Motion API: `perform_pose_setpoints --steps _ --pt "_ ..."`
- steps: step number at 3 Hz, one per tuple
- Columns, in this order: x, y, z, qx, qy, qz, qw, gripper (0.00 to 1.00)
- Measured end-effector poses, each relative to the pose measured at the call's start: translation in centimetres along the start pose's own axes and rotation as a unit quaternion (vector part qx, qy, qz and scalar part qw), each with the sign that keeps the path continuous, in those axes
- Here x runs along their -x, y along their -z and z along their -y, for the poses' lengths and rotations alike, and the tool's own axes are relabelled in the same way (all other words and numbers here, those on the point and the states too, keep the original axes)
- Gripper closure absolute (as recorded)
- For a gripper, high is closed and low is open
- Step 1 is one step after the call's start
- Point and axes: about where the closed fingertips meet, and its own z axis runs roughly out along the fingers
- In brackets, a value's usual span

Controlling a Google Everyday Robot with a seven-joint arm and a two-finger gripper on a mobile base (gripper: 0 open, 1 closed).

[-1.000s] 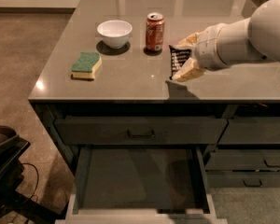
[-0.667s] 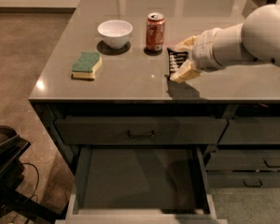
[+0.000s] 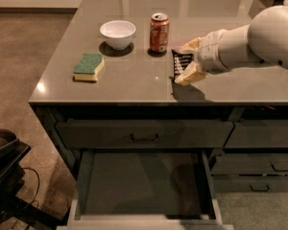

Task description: Pick rxbar chocolate from middle drawer and place on counter

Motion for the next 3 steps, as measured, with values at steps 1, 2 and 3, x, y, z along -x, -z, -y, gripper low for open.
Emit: perform_pose_setpoints --steps 1,2,3 --pt "0.00 0.00 0.00 0.000 0.000 0.000 1.0000 0.36" --pt "0.01 0.00 0.00 0.000 0.000 0.000 1.0000 0.12" --pt "0.01 -0.01 0.00 0.000 0.000 0.000 1.0000 0.00"
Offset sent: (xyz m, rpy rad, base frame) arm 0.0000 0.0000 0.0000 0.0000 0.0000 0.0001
